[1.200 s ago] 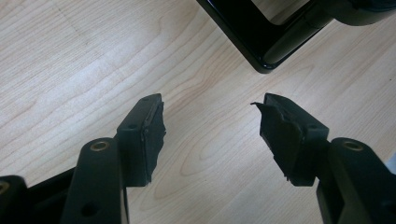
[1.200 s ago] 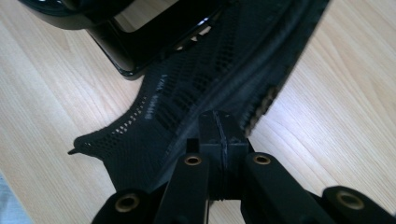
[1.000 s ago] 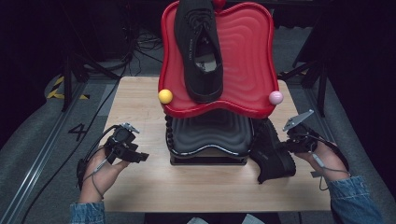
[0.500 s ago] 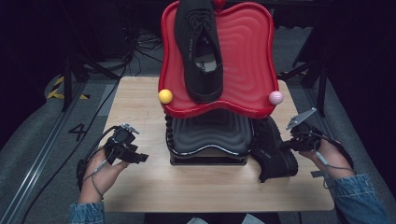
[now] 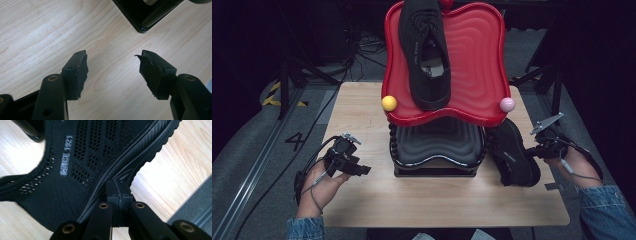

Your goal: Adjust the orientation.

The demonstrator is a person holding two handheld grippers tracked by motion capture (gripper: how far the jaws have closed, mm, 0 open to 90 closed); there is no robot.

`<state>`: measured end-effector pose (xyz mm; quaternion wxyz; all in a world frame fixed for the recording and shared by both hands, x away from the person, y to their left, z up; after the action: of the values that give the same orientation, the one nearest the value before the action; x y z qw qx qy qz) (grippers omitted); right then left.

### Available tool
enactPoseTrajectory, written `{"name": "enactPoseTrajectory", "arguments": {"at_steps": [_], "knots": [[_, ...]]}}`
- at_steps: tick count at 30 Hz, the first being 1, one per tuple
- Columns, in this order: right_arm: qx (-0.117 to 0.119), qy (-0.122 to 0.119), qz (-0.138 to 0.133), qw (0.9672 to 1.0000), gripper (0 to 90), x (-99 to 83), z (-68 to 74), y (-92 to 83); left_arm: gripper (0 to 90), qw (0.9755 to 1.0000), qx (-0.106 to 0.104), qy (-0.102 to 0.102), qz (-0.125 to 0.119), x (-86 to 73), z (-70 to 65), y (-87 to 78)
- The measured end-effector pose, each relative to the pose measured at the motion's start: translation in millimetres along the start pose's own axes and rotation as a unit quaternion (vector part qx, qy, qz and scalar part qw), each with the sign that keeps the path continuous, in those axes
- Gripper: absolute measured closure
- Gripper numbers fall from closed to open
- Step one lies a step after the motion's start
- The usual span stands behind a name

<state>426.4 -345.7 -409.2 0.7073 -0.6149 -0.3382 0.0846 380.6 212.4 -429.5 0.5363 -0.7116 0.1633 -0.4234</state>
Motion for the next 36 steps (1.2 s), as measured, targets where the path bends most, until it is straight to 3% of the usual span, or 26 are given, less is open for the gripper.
{"name": "enactPoseTrajectory", "arguments": {"at_steps": [2,6,7,9,14,20,30,36], "knots": [[-0.003,0.004,0.003,1.0000,90.0,-1.4,-2.7,0.1,39.4,1.0000,0.001,0.000,0.001,0.0,0.2,0.3],[-0.040,0.010,0.018,0.9990,90.0,-9.2,-19.7,1.7,39.1,1.0000,-0.004,-0.002,0.001,0.0,-0.9,1.9],[-0.040,0.010,0.018,0.9990,90.0,-9.2,-19.7,1.7,38.7,1.0000,-0.004,-0.002,0.001,0.0,-0.9,1.9],[-0.059,0.025,0.001,0.9979,82.6,-10.2,-28.7,-7.8,38.6,1.0000,-0.007,-0.003,0.004,-1.4,-0.5,3.7],[-0.071,0.037,-0.027,0.9965,77.9,-11.5,-37.9,-35.9,38.3,0.9999,-0.013,-0.007,0.009,-2.1,-0.9,5.4],[-0.056,0.030,-0.032,0.9974,70.2,-17.2,-27.8,-47.2,39.0,0.9998,-0.015,-0.004,0.008,-0.3,-1.4,7.4],[0.001,0.004,-0.035,0.9994,63.5,-37.0,5.6,-56.2,39.4,0.9995,-0.024,-0.003,0.018,1.2,-2.8,13.0],[-0.018,-0.010,-0.015,0.9997,69.2,-39.4,6.8,-48.5,37.4,0.9996,-0.022,0.001,0.019,2.5,-4.0,14.3]]}}
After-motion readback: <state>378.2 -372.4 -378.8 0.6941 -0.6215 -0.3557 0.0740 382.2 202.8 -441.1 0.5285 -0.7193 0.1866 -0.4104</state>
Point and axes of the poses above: each handheld gripper's, and its own axes: y roughly forward along the jaws, x roughly out of its top, z roughly to its left, the point moved 5 cm from there along y, roughly forward along the jaws, and after that the axes turned 13 degrees about y, right-handed, at the moved point
